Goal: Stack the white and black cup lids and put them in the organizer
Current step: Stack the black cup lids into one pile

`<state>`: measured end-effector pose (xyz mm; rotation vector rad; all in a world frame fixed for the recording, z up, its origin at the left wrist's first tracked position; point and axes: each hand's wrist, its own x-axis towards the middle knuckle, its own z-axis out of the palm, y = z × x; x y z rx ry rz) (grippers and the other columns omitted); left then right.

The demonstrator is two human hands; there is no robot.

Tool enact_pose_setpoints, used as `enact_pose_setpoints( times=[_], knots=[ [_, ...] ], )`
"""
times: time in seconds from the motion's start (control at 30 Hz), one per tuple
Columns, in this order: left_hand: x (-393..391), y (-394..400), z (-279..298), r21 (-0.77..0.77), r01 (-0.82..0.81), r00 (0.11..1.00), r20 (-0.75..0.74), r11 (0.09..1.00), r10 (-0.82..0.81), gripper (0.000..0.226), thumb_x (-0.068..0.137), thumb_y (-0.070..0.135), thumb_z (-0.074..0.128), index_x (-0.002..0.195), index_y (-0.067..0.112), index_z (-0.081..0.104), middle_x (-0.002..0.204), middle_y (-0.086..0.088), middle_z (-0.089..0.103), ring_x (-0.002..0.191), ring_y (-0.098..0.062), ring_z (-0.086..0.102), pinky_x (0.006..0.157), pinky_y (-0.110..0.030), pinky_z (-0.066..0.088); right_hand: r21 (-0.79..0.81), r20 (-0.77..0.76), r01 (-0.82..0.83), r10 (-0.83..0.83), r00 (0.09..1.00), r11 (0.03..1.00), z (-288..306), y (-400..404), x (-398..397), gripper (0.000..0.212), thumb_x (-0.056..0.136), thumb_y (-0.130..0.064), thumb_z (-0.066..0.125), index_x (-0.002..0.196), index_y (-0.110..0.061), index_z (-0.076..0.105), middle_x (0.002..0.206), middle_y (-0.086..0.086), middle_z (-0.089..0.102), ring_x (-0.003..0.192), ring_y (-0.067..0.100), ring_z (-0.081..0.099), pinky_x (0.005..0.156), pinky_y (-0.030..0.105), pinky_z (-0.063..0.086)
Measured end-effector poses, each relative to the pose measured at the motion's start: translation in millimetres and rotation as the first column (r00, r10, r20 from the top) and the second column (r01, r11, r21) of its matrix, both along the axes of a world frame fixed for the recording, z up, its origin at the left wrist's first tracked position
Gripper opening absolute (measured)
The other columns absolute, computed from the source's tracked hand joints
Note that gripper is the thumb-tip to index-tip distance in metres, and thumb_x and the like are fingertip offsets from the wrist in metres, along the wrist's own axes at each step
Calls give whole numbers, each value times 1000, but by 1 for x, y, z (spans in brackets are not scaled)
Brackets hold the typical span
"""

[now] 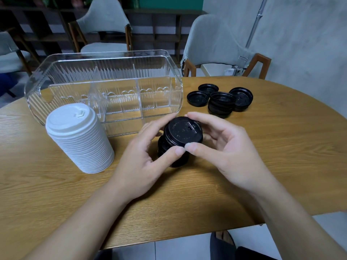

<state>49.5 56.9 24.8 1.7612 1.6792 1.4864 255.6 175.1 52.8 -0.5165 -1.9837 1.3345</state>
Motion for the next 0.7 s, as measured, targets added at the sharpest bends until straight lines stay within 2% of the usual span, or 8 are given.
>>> enact_pose_setpoints(
  times=[0.1, 0.2, 0.27, 0.37, 0.43, 0.5, 0.6, 0.7],
  knots=[
    [0, 0, 0, -4, 4, 1000, -11, 1000, -4, 70, 100, 41, 78, 164, 24, 54, 156, 10, 65, 148, -22, 59, 124, -43, 46, 68, 47, 32, -35, 998, 997, -3, 2, 0, 62, 92, -15, 89, 148, -20, 66, 144, -7, 73, 140, 20, 65, 118, 52, 50],
    [-2, -1, 1, -35, -26, 999, -42, 999, 25, 79, 96, 52, 83, 165, 30, 52, 154, 17, 63, 149, -22, 55, 123, -36, 43, 150, 121, 80, -98, 988, 985, -3, 2, 0, 57, 93, -30, 87, 147, -29, 68, 144, -15, 71, 143, 12, 60, 122, 45, 46],
    [-3, 0, 0, -99, -51, 997, -56, 994, 45, 88, 91, 62, 83, 167, 36, 48, 155, 22, 59, 152, -17, 50, 125, -32, 40, 143, 147, 137, -158, 976, 980, -4, 3, 0, 55, 93, -38, 86, 145, -33, 69, 143, -19, 71, 142, 6, 59, 123, 43, 45],
    [-5, 3, -3, -193, -74, 996, -70, 978, 62, 99, 82, 67, 90, 167, 42, 45, 156, 24, 55, 152, -6, 48, 128, -38, 40, 182, 193, 215, -249, 949, 960, -7, 4, -2, 53, 91, -52, 84, 141, -39, 71, 141, -23, 70, 140, 3, 60, 123, 44, 44],
    [-5, 4, -4, -253, -84, 994, -87, 964, 64, 112, 76, 70, 93, 170, 46, 37, 157, 26, 53, 150, 1, 49, 127, -35, 41, 208, 209, 235, -278, 938, 949, -9, 3, -4, 51, 90, -52, 85, 138, -39, 73, 138, -24, 71, 138, 2, 60, 122, 42, 45],
    [-5, 5, -4, -293, -87, 993, -106, 952, 58, 120, 73, 69, 96, 171, 50, 29, 156, 27, 54, 146, 4, 51, 125, -32, 42, 234, 228, 231, -284, 931, 944, -8, -1, -7, 51, 90, -48, 86, 138, -36, 74, 137, -25, 70, 136, -1, 60, 120, 34, 46],
    [-5, 7, -6, -299, -90, 993, -99, 950, 63, 117, 76, 59, 99, 168, 50, 27, 143, 26, 63, 136, 6, 58, 118, -26, 45, 295, 247, 202, -279, 928, 934, -9, -8, -12, 53, 89, -44, 88, 139, -31, 74, 138, -25, 69, 134, -7, 59, 116, 16, 43],
    [-3, 7, -7, -299, -67, 996, -69, 952, 49, 116, 78, 51, 99, 168, 47, 26, 132, 28, 68, 127, 5, 64, 110, -21, 47, 308, 247, 180, -261, 933, 934, -12, -12, -17, 52, 88, -40, 90, 137, -28, 76, 136, -24, 70, 131, -7, 61, 111, 10, 42]
  ],
)
